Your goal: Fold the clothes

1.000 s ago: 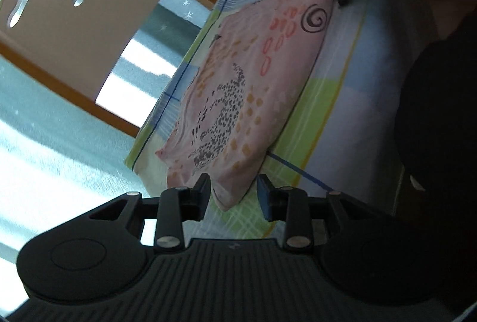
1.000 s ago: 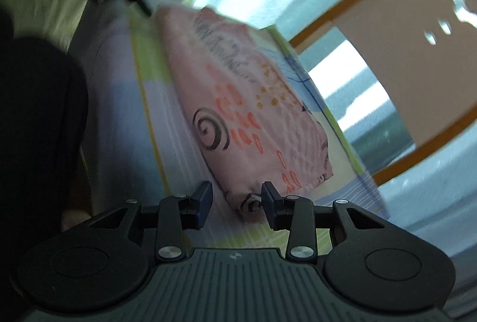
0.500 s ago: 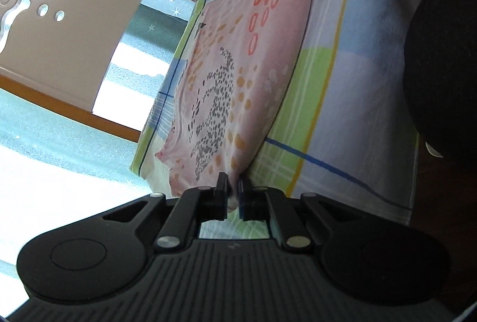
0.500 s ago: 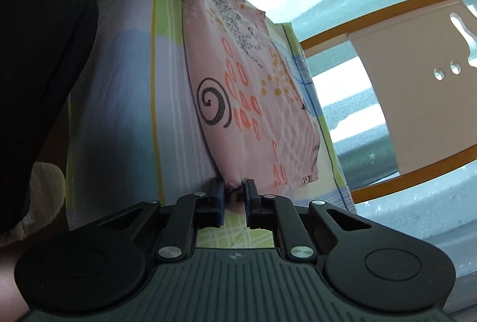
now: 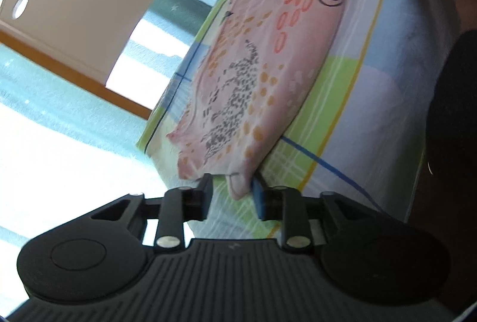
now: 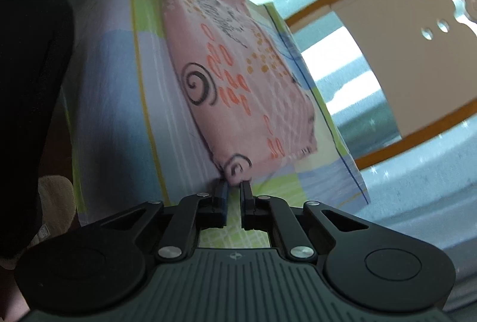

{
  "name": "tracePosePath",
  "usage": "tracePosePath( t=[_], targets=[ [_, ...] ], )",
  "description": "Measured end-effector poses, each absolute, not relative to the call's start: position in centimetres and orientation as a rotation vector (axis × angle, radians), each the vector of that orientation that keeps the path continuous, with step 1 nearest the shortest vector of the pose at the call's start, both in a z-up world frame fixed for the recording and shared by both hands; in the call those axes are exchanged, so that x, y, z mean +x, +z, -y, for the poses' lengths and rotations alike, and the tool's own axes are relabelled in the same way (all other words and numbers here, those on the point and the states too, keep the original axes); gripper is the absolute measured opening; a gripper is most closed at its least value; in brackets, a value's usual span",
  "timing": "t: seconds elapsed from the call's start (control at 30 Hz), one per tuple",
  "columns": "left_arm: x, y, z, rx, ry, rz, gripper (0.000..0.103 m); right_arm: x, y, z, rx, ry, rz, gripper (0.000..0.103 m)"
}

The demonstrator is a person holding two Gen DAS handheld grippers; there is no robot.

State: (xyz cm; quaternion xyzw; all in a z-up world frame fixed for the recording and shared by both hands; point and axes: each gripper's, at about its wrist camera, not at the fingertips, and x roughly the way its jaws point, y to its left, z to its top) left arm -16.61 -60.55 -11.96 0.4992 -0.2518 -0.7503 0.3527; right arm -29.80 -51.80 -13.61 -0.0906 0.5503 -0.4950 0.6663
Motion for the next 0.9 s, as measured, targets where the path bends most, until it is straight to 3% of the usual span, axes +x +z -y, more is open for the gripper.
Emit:
tracePosePath(
  t=[0.03,0.1,0.17,0.27,0.33,0.5,0.63,0.9],
  targets=[
    [-16.5,-11.7,60.6,1.282,-1.933,0.626,0.035,-30.0,-13.1,51.6,-0.183,-1.155,-1.226,0.029],
    [-16.5,-11.3,60.4,1.275,-1.923,0.599,0.044,-30.6,-11.5,51.4,-0.105,-1.222,-1.148,0.045],
    [-16.5,-11.1,60.0,1.273,-1.92,0.58,0.052,-31.2,-9.9,51.2,0.001,-1.275,-1.05,0.052],
    [-16.5,-10.9,59.2,1.264,-1.918,0.559,0.054,-31.8,-8.4,50.5,0.103,-1.331,-0.925,0.063],
    [-16.6,-10.7,58.7,1.246,-1.917,0.537,0.061,-31.6,-7.7,49.7,0.132,-1.367,-0.869,0.076],
    [-16.7,-10.0,57.7,1.175,-1.939,0.424,0.086,-31.7,-6.2,48.1,0.301,-1.438,-0.655,0.103],
    [-16.8,-9.4,56.9,1.104,-1.958,0.318,0.102,-32.6,-6.2,47.8,0.537,-1.474,-0.505,0.103],
    [-17.1,-8.7,56.5,0.953,-1.913,0.064,0.102,-32.8,-7.7,47.7,0.762,-1.494,-0.435,0.103]
  ],
)
